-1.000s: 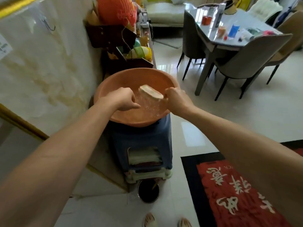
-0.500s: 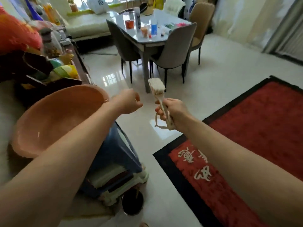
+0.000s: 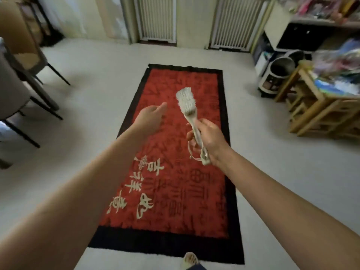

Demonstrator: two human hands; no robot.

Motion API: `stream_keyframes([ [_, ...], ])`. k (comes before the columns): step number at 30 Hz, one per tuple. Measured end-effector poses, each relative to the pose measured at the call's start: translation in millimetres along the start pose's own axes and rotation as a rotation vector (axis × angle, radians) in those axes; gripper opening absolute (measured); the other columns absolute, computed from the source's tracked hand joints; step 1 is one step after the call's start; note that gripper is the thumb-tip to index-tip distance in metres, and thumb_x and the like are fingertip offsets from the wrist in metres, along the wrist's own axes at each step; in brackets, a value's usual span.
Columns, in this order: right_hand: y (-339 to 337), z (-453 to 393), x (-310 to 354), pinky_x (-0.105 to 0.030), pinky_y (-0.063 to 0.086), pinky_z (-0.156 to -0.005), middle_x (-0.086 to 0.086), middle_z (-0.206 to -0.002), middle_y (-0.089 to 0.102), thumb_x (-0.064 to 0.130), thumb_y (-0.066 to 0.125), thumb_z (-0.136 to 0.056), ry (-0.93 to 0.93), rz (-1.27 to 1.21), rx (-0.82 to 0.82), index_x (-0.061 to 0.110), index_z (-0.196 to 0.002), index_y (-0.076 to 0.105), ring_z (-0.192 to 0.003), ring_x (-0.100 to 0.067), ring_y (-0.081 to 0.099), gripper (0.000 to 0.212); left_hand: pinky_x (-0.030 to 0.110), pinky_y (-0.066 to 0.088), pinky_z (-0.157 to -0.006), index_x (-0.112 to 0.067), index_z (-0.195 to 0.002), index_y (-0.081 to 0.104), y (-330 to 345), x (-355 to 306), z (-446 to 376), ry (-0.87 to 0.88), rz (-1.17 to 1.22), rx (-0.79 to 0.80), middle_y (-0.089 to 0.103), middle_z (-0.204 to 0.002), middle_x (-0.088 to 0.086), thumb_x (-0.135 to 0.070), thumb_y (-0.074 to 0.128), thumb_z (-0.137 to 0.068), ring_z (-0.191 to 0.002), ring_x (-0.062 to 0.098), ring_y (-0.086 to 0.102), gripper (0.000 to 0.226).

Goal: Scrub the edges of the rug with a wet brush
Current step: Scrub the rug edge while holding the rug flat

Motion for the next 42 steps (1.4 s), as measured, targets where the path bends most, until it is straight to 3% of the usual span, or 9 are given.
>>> stream_keyframes([
  [3,-82,-22,-2,-0.021,0.031,-0.036,-0.010,-0.059,0.054,0.024,0.053,-0.098,0.020,-0.069,-0.097,0.010,-0.081,0.047,-0.038,-0.018,0.041,0.023,0.047,0.051,-0.097,-0.014,-0.124,0.062,102,-13,-41,-0.142,0.208,0.141,0.071,-0.111,0.005,-0.072,0.067,-0.064,-0.103,0.027,0.068,0.084],
  [8,-156,-71,-10,-0.019,0.027,-0.036,-0.014,-0.057,0.050,0.013,0.038,-0.103,0.033,-0.168,-0.202,0.006,-0.088,0.047,-0.033,-0.019,0.038,0.019,0.038,0.057,-0.086,-0.006,-0.113,0.069,230,-40,-84,-0.166,0.229,0.390,0.075,-0.100,0.006,-0.054,0.063,-0.089,-0.088,0.020,0.072,0.055],
  [13,-204,-162,1,-0.020,0.025,-0.036,-0.016,-0.060,0.052,0.013,0.038,-0.103,0.037,-0.222,-0.286,0.005,-0.088,0.048,-0.038,-0.020,0.036,0.019,0.034,0.061,-0.070,0.002,-0.102,0.068,296,-66,-175,-0.159,0.174,0.418,0.069,-0.089,0.013,-0.029,0.053,-0.101,-0.071,0.018,0.068,0.034],
  [19,-236,-301,49,-0.024,0.021,-0.040,-0.013,-0.058,0.054,0.014,0.037,-0.101,0.049,-0.278,-0.427,0.006,-0.089,0.049,-0.039,-0.020,0.035,0.018,0.059,0.052,-0.091,-0.007,-0.087,0.073,342,-123,-334,-0.070,-0.008,0.468,0.065,-0.084,0.013,-0.018,0.061,-0.093,-0.083,0.028,0.062,0.018],
  [22,-249,-369,73,-0.023,0.024,-0.039,-0.012,-0.060,0.055,0.015,0.037,-0.100,0.064,-0.282,-0.473,0.003,-0.097,0.052,-0.036,-0.021,0.036,0.019,0.055,0.055,-0.088,-0.012,-0.073,0.070,363,-153,-405,-0.073,-0.056,0.502,0.063,-0.082,0.015,-0.017,0.061,-0.094,-0.082,0.028,0.062,0.024],
  [26,-277,-445,88,-0.024,0.021,-0.040,-0.012,-0.061,0.055,0.014,0.037,-0.100,0.103,-0.348,-0.524,-0.004,-0.104,0.050,-0.037,-0.020,0.036,0.023,0.044,0.059,-0.084,-0.001,-0.087,0.063,405,-178,-479,-0.103,-0.059,0.581,0.059,-0.086,0.017,-0.009,0.055,-0.098,-0.079,0.025,0.062,0.016],
  [32,-349,-576,106,-0.025,0.024,-0.041,-0.017,-0.061,0.054,0.013,0.035,-0.099,0.120,-0.295,-0.645,-0.005,-0.097,0.048,-0.031,-0.019,0.032,0.023,0.027,0.052,-0.057,-0.009,-0.068,0.049,496,-199,-608,-0.127,-0.245,0.665,0.054,-0.084,0.016,-0.006,0.048,-0.097,-0.079,0.025,0.057,0.030],
  [37,-413,-679,135,-0.021,0.028,-0.034,-0.015,-0.060,0.058,0.014,0.039,-0.099,0.165,-0.129,-0.746,0.002,-0.091,0.054,-0.033,-0.018,0.038,0.021,0.038,0.054,-0.081,-0.011,-0.073,0.053,562,-236,-711,-0.056,-0.558,0.732,0.059,-0.077,0.008,-0.011,0.044,-0.099,-0.073,0.026,0.061,0.028],
  [42,-474,-754,149,-0.024,0.035,-0.042,-0.009,-0.066,0.065,0.020,0.044,-0.098,0.236,-0.051,-0.890,0.013,-0.084,0.054,-0.040,-0.015,0.047,0.019,0.035,0.049,-0.067,0.000,-0.098,0.067,632,-266,-802,0.156,-0.903,0.877,0.060,-0.084,0.014,-0.014,0.047,-0.095,-0.072,0.025,0.055,0.025],
])
Point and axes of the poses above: each hand's wrist, its own z-axis away from the middle knuckle, its own y-axis out of the palm, x = y × z, the point moved 10 cm from there along -z, towards the middle knuckle
